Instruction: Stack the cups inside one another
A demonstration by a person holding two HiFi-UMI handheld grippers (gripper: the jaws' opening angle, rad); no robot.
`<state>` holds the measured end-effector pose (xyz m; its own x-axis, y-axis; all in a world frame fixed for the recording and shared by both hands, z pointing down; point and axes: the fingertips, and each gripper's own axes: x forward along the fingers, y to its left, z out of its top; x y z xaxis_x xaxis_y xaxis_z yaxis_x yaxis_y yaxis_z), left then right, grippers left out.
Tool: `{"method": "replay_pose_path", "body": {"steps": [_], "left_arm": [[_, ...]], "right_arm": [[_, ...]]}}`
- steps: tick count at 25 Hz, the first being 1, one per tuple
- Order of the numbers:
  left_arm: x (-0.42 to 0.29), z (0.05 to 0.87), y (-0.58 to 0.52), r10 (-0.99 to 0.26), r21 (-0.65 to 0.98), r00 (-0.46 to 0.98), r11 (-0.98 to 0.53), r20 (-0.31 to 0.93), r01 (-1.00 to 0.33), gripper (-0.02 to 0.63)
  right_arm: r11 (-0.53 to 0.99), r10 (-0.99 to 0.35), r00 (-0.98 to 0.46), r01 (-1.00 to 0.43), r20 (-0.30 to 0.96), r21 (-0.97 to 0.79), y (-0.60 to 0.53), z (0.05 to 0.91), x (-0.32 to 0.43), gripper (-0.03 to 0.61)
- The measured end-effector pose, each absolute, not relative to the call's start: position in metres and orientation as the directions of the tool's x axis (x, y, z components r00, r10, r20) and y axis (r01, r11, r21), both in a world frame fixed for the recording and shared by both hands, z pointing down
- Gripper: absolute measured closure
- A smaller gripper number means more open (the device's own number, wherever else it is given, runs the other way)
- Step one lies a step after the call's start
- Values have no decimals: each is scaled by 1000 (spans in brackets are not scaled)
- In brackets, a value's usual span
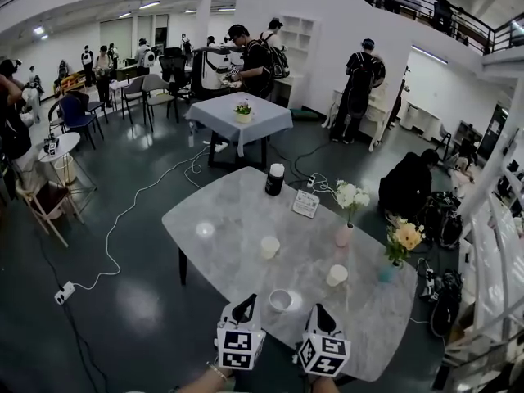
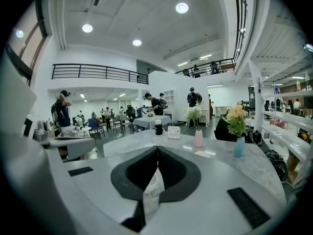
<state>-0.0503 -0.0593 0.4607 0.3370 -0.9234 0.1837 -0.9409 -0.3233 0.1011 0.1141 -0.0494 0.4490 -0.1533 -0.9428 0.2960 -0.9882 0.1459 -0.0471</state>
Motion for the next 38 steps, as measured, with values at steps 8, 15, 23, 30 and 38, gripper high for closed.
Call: {"method": "replay_pose_path", "body": {"steps": [8,15,23,30,38], "left_arm": [[-73,466,-126,-903,97,376,-363,207,-927,617],[-76,476,-169,-878,99,417,-405,237,-909,617],[-81,488,-208,-854,134,454,-433,254,-891,617],[-72,498,-222,-839,155,471,-445,272,-882,617],[-62,507,-228,-850,147,427,-401,308,-904,617]], "right_arm": [[101,-943,-114,-993,313,-55,-108,455,94,572],[62,-933,-76,-997,351,-51,-141,464,90,572],[24,-930,-35,-999,367,-34,-172,465,81,572],[11,-915,-25,-999,402,-37,-178,479,85,572],[73,-912,-104,-993,396,-92,-202,489,91,572]]}}
